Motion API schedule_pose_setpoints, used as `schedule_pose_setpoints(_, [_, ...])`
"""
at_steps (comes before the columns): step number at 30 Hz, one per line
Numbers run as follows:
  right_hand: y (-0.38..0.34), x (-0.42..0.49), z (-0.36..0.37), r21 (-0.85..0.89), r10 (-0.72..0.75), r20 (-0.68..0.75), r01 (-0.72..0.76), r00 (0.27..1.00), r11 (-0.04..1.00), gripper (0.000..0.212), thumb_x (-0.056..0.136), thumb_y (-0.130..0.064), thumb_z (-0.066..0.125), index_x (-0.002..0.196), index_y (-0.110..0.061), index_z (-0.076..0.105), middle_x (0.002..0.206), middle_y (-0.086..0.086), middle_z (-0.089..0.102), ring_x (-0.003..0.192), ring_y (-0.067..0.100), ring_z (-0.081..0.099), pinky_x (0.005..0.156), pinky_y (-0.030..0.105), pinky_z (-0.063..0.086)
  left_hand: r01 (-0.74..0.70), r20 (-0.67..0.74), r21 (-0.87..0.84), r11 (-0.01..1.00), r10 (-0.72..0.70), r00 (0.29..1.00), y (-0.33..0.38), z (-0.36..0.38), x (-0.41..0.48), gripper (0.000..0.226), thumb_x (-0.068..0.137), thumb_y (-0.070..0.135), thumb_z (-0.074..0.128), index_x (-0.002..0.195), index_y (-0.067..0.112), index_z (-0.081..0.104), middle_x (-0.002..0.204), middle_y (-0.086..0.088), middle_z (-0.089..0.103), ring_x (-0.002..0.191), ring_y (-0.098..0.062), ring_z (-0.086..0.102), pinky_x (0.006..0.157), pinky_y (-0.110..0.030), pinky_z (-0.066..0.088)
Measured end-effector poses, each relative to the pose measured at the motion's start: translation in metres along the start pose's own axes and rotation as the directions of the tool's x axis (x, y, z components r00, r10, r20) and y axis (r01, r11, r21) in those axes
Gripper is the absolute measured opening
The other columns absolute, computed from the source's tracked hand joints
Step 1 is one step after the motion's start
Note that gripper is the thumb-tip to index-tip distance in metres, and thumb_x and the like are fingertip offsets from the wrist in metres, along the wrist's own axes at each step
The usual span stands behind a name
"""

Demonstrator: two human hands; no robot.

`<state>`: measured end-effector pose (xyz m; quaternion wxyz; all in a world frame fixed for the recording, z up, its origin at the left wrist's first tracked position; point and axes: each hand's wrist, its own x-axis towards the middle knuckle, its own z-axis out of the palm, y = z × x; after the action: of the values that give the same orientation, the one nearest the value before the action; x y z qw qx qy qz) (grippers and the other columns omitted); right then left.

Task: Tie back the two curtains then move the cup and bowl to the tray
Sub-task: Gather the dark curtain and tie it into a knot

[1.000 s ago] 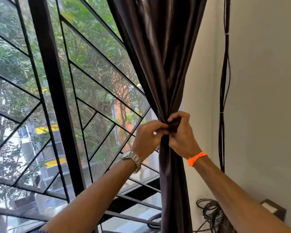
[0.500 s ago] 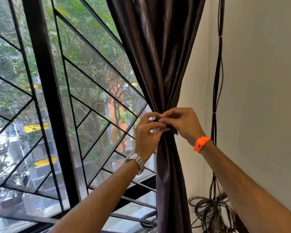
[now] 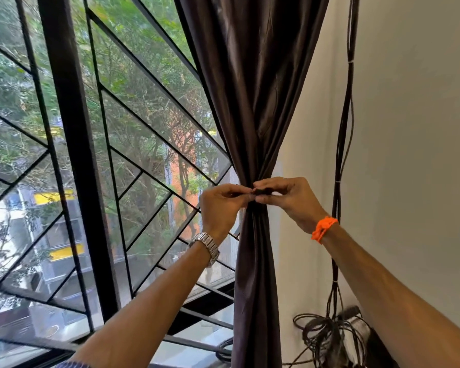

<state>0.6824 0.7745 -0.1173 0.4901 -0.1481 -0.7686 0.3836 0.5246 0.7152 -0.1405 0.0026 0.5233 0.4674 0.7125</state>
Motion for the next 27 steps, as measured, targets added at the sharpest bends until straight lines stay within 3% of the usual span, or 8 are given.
schedule_pose_setpoints(3, [0.003,0.008,0.003,0.004,-0.018,-0.115,0.019,0.993,1.0,0.021,0.075,-0.001,0.077,0.096,0.005,0.074,0.089,0.021,0.073,0.083,0.028,0.073,0.076,0.036,0.06,0.054,0.066,-0.039,0.998,-0.052,0.996,0.003,0.0,0.001,0.019,0.062,0.007,0.088,0.076,0.009,0.076,0.072,-0.003,0.075,0.067,-0.019,0.074,0.067,-0.043,0.062])
schedule_pose_setpoints(5, [0.004,0.014,0.004,-0.084,-0.077,-0.161,0.064,0.984,0.994,0.016,0.077,-0.002,0.077,0.093,0.0,0.076,0.082,0.013,0.075,0.078,0.023,0.074,0.073,0.036,0.06,0.06,0.096,-0.06,0.996,-0.054,0.994,0.006,0.001,0.001,0.027,0.061,0.006,0.089,0.082,0.009,0.072,0.076,-0.004,0.075,0.072,-0.019,0.074,0.07,-0.042,0.062])
schedule_pose_setpoints(9, [0.003,0.024,0.007,-0.356,-0.202,-0.099,0.155,0.974,0.921,0.013,0.079,-0.013,0.076,0.091,-0.015,0.078,0.077,-0.011,0.073,0.073,0.0,0.068,0.075,0.022,0.055,0.057,0.113,0.0,0.998,-0.056,0.992,0.01,0.005,-0.004,0.049,0.055,0.008,0.092,0.092,0.01,0.061,0.079,0.006,0.07,0.072,-0.011,0.071,0.07,-0.031,0.06])
schedule_pose_setpoints(14, [0.007,0.03,0.007,-0.554,-0.245,0.038,0.224,0.969,0.802,0.004,0.087,-0.017,0.068,0.09,-0.017,0.068,0.079,-0.001,0.071,0.073,0.013,0.065,0.072,0.03,0.055,-0.002,0.082,0.122,0.992,-0.008,0.997,0.009,0.009,-0.004,0.048,0.055,0.003,0.09,0.087,0.016,0.056,0.076,0.005,0.068,0.069,-0.009,0.069,0.066,-0.021,0.057])
schedule_pose_setpoints(16, [0.01,0.029,0.007,-0.522,-0.223,0.031,0.206,0.974,0.827,0.003,0.087,-0.015,0.067,0.089,-0.014,0.067,0.078,0.001,0.069,0.073,0.014,0.064,0.072,0.032,0.055,-0.044,0.08,0.201,0.979,0.028,0.996,0.008,0.007,-0.002,0.044,0.054,0.006,0.09,0.083,0.019,0.058,0.074,0.005,0.069,0.069,-0.005,0.068,0.064,-0.017,0.054])
schedule_pose_setpoints(22, [0.015,0.03,0.014,-0.412,-0.098,-0.163,0.023,0.982,0.911,0.019,0.07,-0.019,0.082,0.081,-0.012,0.068,0.075,-0.003,0.066,0.07,0.012,0.064,0.069,0.028,0.055,-0.306,0.161,0.455,0.836,0.26,0.952,0.001,0.003,-0.002,0.026,0.06,0.01,0.087,0.08,0.014,0.07,0.078,0.004,0.071,0.07,-0.009,0.067,0.067,-0.027,0.056])
schedule_pose_setpoints(25, [0.015,0.036,0.014,-0.477,-0.043,-0.215,-0.067,0.976,0.876,0.029,0.065,-0.021,0.086,0.075,-0.013,0.061,0.071,-0.002,0.062,0.061,0.008,0.055,0.059,0.019,0.045,-0.399,0.197,0.527,0.751,0.348,0.916,0.0,0.001,-0.004,0.023,0.064,0.012,0.085,0.085,0.011,0.074,0.081,-0.002,0.073,0.07,-0.015,0.069,0.066,-0.025,0.056])
schedule_pose_setpoints(27, [0.014,0.038,0.017,-0.529,-0.014,-0.171,-0.079,0.985,0.845,0.016,0.072,-0.016,0.081,0.074,-0.017,0.065,0.075,0.0,0.068,0.065,0.011,0.062,0.065,0.023,0.053,-0.422,0.218,0.546,0.724,0.364,0.906,0.0,0.0,-0.003,0.022,0.067,0.011,0.083,0.088,0.012,0.076,0.082,-0.003,0.073,0.069,-0.016,0.069,0.065,-0.025,0.055])
